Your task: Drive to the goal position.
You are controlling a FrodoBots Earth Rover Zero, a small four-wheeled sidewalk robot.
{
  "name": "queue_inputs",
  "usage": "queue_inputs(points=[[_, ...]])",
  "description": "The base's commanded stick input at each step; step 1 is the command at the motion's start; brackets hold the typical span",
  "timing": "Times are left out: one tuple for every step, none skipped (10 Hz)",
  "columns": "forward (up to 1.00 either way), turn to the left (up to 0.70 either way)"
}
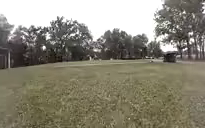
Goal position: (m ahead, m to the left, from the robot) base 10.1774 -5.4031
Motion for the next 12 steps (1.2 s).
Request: queue_inputs(points=[[0.7,0.0],[0.7,0.0],[0.7,0.0],[0.7,-0.13],[0.7,-0.14],[0.7,-0.14],[0.7,-0.14],[0.7,-0.14],[0.7,-0.14],[0.7,-0.1],[0.7,-0.02],[0.7,0.0]])
